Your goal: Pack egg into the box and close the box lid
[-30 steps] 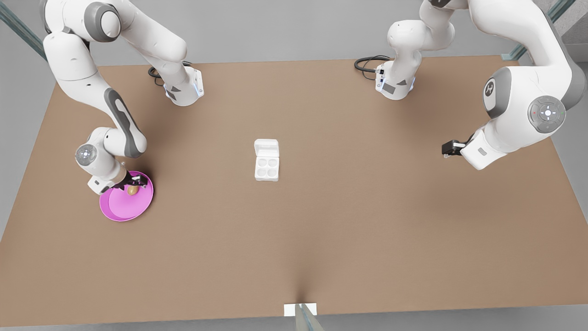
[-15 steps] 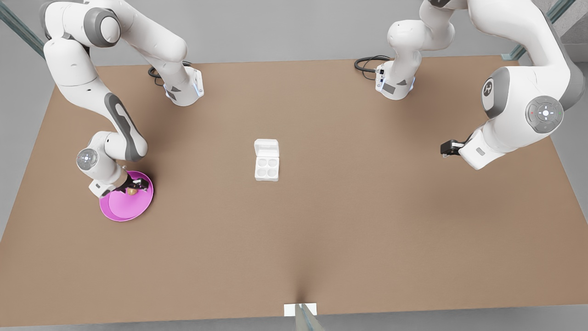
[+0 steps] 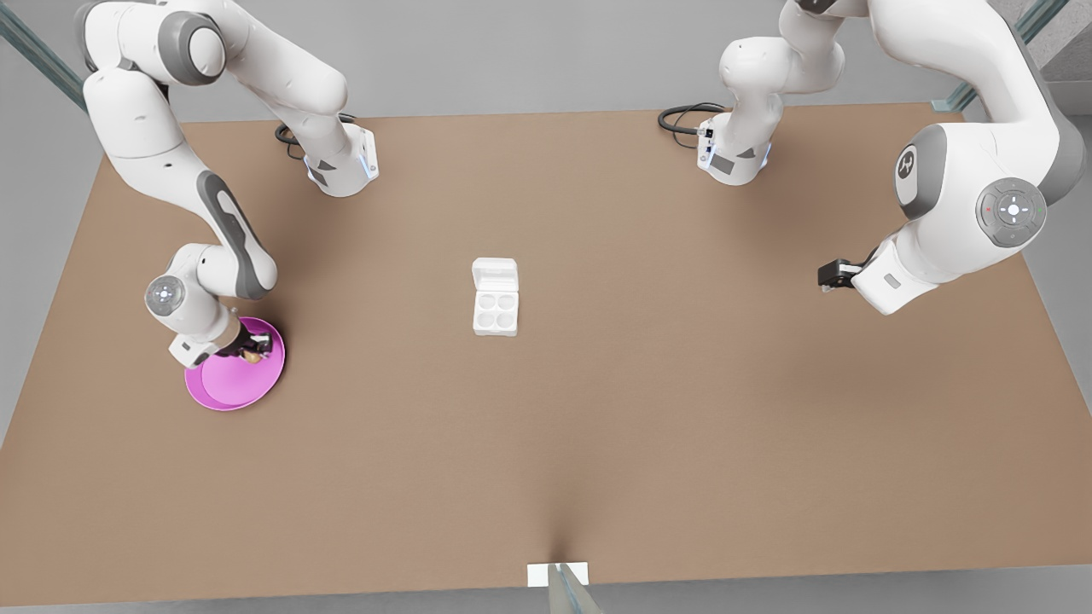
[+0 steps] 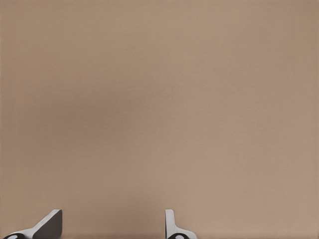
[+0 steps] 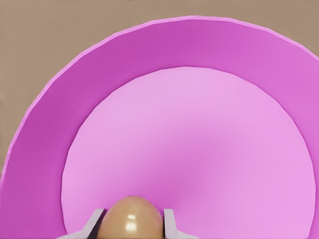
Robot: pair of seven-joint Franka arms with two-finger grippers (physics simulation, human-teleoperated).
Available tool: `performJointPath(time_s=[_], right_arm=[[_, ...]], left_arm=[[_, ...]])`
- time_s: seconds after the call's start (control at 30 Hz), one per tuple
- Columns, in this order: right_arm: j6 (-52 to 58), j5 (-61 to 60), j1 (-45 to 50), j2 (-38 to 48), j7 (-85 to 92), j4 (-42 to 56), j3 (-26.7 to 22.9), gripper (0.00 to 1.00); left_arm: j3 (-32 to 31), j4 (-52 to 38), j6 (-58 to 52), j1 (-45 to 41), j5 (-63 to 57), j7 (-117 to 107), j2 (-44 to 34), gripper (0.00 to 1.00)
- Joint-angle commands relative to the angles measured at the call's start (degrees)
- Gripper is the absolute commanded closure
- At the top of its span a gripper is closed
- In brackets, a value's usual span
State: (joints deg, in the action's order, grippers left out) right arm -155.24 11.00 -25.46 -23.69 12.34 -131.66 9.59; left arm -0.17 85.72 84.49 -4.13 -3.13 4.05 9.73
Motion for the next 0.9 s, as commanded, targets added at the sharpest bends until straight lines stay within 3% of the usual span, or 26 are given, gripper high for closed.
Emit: performJointPath(time_s=[0.0,0.1,0.17,0.23,0.27,0.43,0.63,0.87], right_arm=[[1.26,0.6,0.06,0.14,-1.61,0.09,0.17,0.61],[6.7,0.6,-0.12,4.96,-1.79,0.79,2.01,0.61],[21.8,0.6,-0.65,8.13,-1.88,9.65,5.79,0.61],[44.76,0.6,0.5,7.96,-10.31,26.89,14.93,0.61],[46.52,0.6,1.81,7.87,-16.63,27.42,18.62,0.61],[45.82,-1.86,17.01,2.6,-34.12,32.96,19.06,0.62],[45.56,-1.68,23.78,-9.79,-41.77,47.9,18.63,0.62],[42.57,-1.51,34.07,-11.2,-56.9,48.87,18.54,0.62]], left_arm=[[0.0,-0.03,-0.03,0.0,-0.03,0.0,-0.06,0.0],[0.0,-0.03,-0.03,0.0,-0.03,0.0,-0.06,0.0],[0.0,-0.03,-0.03,-0.26,-0.03,0.0,-0.06,0.0],[0.0,-0.03,-0.03,-0.35,-0.03,0.0,-0.06,0.0],[0.0,-0.11,-0.03,-0.35,-0.03,0.0,-0.06,0.0],[0.0,-0.11,0.06,-0.35,-0.03,-0.09,-0.06,0.0],[0.0,-0.03,-0.03,-0.35,-0.03,-0.09,0.03,0.0],[0.0,-0.03,-0.03,-0.26,-0.03,-0.09,0.03,0.0]])
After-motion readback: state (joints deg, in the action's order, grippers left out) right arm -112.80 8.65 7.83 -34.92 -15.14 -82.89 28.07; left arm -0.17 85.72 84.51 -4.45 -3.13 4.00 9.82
